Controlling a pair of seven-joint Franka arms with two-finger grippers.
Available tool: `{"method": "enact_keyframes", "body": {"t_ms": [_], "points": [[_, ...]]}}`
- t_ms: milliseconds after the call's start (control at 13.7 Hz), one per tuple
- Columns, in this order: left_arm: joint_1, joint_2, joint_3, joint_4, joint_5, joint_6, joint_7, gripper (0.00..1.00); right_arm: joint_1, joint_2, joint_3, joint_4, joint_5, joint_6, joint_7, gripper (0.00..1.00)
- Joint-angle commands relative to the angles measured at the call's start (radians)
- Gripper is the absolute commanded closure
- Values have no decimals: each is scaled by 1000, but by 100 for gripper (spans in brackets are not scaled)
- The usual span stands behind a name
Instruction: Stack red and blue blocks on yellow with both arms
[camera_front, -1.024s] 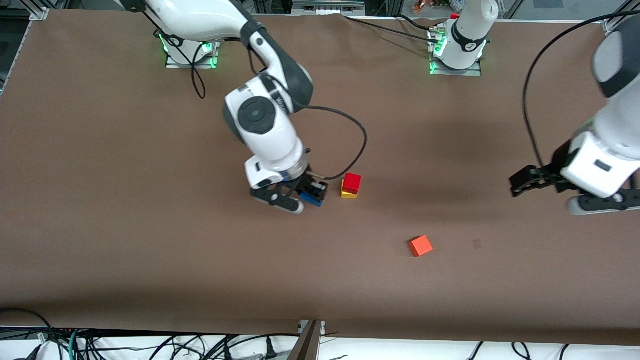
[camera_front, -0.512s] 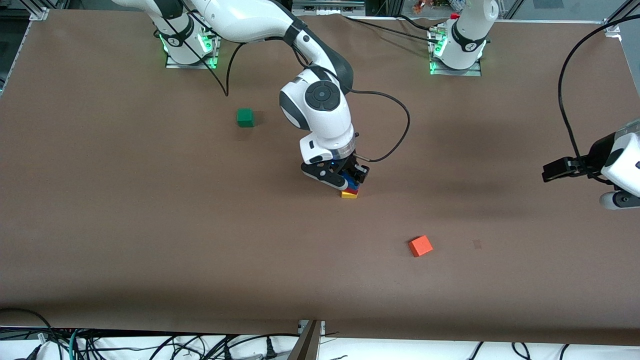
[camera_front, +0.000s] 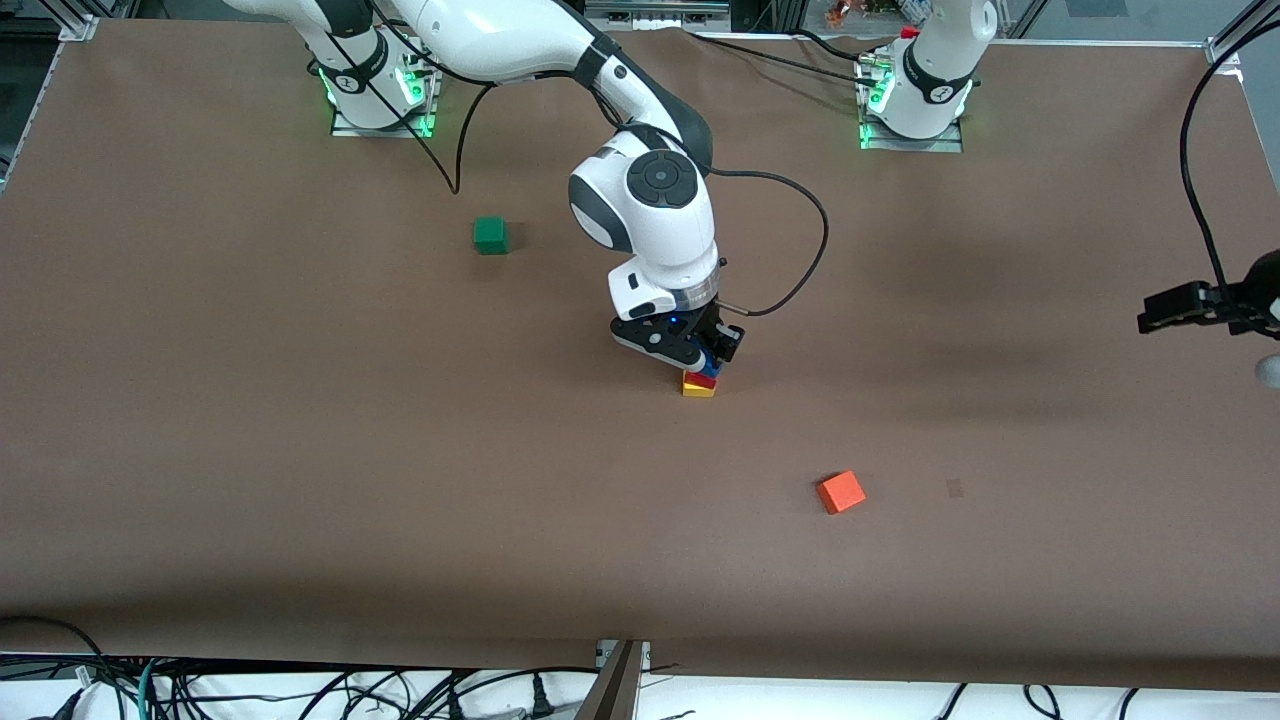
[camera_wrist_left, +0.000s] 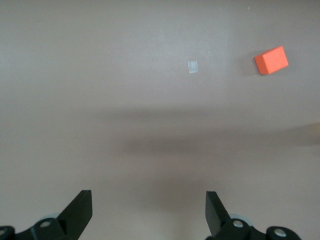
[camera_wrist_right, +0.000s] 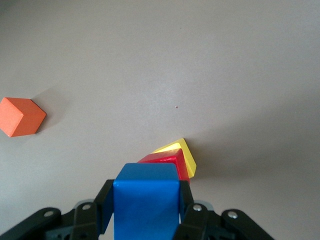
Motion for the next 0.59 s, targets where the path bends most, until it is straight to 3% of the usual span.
{"method": "enact_keyframes", "body": {"t_ms": [0,73,293,512], "points": [[-43,-170,84,-234,-51,85,20,0,9,26,-9,37,-24,-11,28,57],[-67,-174,121,-245,-76,92,13,0,11,27,-9,37,-35,-8,28,57],[-62,-153,135,-236,-78,93,5,0,17,38,-9,39,-43,-2,30,54],[-64,-152,128,-231,-67,93,5,0,20,41,-9,39,-43,4,31,32]]}}
